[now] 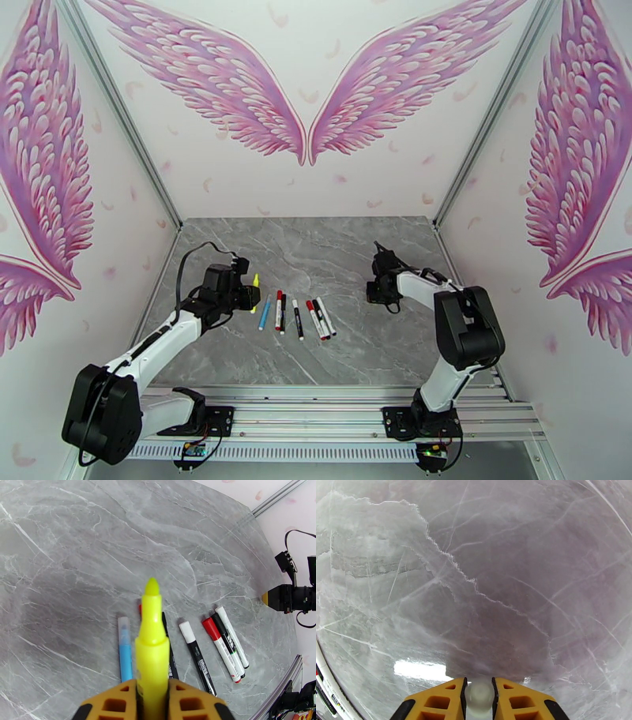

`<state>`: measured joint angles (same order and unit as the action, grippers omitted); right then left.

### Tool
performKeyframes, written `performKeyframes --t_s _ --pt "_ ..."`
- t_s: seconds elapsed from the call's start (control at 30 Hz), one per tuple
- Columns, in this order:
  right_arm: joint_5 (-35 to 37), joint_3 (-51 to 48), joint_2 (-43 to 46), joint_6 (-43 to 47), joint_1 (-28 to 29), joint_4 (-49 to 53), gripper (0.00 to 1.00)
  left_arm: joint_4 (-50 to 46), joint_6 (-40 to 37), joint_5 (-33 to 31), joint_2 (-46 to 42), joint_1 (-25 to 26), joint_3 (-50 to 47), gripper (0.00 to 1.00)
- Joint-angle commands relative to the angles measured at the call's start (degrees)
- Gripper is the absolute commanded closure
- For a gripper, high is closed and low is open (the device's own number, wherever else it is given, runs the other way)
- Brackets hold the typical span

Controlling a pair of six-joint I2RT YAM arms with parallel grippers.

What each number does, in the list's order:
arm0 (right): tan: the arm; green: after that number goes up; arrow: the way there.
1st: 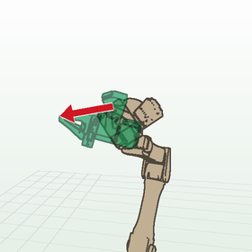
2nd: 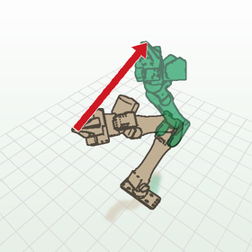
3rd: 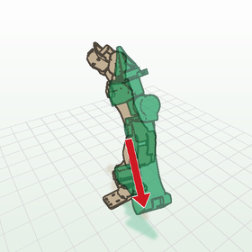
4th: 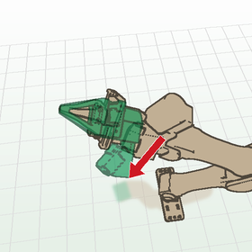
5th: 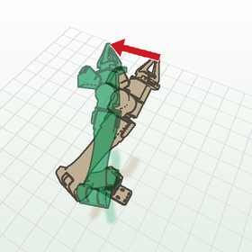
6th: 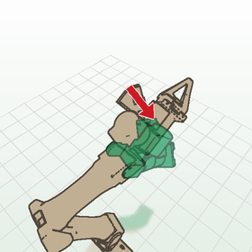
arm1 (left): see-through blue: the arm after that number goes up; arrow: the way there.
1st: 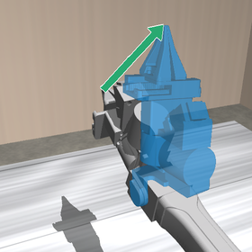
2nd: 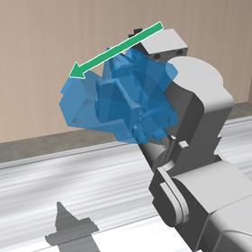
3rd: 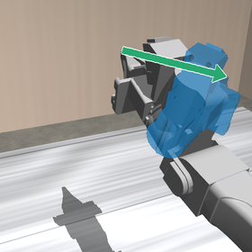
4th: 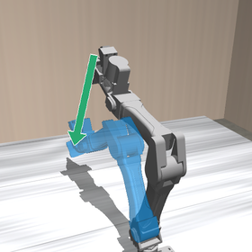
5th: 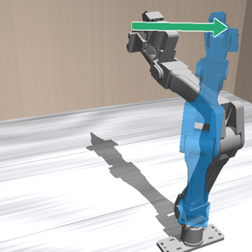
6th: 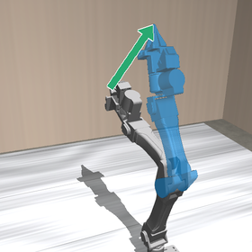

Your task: Open the pen caps

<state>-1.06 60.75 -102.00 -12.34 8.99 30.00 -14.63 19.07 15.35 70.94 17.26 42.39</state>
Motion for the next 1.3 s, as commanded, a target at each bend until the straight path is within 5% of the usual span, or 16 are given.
performKeyframes --t_s 0.0,0.73,1.27 --pt "0.17 2.33 -1.86 0.53 -0.38 1.99 0.72 -1.27 -0.89 -0.80 0.69 -0.30 2.17 1.00" --pt "-0.10 -6.17 12.46 -2.68 0.13 -5.16 0.50 -1.48 -1.22 -6.10 5.24 -1.00 6.29 1.00" --pt "-12.72 -19.06 38.97 -6.06 11.92 -13.59 0.00 -3.29 -7.12 -16.41 14.98 -3.90 9.81 1.00"
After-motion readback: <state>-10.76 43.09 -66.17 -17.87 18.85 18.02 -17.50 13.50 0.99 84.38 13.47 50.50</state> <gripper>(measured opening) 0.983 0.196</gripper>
